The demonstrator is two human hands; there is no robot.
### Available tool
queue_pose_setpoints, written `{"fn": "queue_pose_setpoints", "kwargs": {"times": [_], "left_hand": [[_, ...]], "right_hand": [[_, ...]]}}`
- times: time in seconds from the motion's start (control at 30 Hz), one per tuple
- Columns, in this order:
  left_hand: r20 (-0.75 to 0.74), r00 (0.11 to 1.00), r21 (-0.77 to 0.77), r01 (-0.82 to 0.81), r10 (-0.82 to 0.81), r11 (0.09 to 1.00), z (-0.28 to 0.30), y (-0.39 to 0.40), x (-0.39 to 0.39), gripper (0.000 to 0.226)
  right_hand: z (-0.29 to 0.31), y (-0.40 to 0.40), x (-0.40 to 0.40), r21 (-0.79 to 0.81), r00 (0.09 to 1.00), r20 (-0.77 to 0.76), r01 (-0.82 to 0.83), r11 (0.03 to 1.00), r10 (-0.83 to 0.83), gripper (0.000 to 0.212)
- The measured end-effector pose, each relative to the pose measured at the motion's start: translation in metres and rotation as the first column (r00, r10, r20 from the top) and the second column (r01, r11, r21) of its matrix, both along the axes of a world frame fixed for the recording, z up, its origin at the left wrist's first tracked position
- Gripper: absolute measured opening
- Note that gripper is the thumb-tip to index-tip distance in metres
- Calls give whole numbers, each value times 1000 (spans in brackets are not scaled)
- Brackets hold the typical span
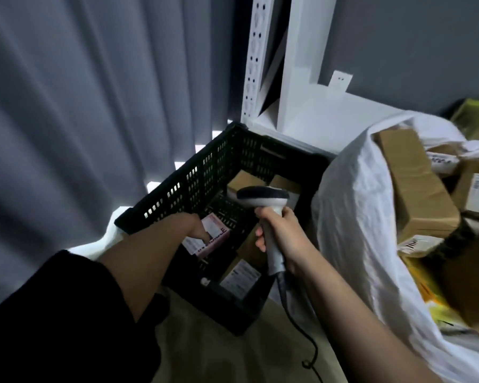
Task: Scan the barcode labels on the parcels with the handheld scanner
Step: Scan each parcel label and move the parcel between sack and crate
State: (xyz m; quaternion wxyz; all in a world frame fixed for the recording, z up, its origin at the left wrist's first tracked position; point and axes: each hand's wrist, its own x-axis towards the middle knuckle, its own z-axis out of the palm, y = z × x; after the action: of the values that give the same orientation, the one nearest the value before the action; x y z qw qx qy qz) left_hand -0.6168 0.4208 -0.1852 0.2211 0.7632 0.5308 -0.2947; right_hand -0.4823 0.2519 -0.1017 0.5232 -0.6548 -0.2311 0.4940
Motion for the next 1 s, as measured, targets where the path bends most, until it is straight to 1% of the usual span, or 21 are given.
{"fn": "queue_pose_setpoints", "kwargs": {"times": [0.07,0.13,0.23,0.33,0.4,0.43,0.5,0.57,0.63,0.7,0.73,0.8,0.87,0.93,1.0], "left_hand": [[-46,999,-9,-22,22,1000,-29,15,7,103],[-81,996,-3,-23,23,1000,-60,28,12,114],[-121,991,-50,-57,50,997,-105,39,17,123],[-173,982,-46,-88,79,995,-141,50,20,133],[-216,976,-33,-42,34,999,-151,59,24,133],[-230,973,-25,1,-6,1000,-156,62,27,128],[-264,962,-2,71,-68,998,-164,63,34,122],[-304,950,23,79,-68,997,-173,59,36,124],[-307,948,68,108,-83,992,-181,53,39,122],[-312,938,133,200,-151,971,-175,48,43,122],[-310,936,155,220,-164,963,-169,47,45,123],[-306,939,170,214,-154,962,-149,44,46,121],[-305,941,177,209,-148,962,-117,47,44,116],[-246,960,187,178,-129,966,-81,51,38,116],[-152,984,202,124,-94,971,-37,49,29,118]], "right_hand": [[-12,22,5,-20,1000,15,13,1000,-13,14],[-26,47,10,-35,999,22,25,999,-24,14],[-49,75,19,-58,1000,-1,-2,998,2,19],[-70,91,26,-75,999,-36,-39,996,36,32],[-78,94,27,-83,998,-45,-55,995,52,42],[-82,93,28,-80,997,-43,-65,995,62,44],[-85,89,29,-59,997,-38,-65,996,63,44],[-85,85,31,-40,997,-43,-60,997,58,42],[-81,82,34,-22,998,-45,-42,999,41,42],[-77,79,38,-12,999,-36,2,1000,-3,43],[-76,78,39,-15,999,-28,17,1000,-17,43],[-68,72,38,-19,998,-39,40,999,-41,38],[-55,65,34,-8,997,-60,41,999,-41,24],[-41,56,29,-7,997,-67,38,999,-39,11],[-23,43,23,3,997,-76,32,999,-32,16]]}}
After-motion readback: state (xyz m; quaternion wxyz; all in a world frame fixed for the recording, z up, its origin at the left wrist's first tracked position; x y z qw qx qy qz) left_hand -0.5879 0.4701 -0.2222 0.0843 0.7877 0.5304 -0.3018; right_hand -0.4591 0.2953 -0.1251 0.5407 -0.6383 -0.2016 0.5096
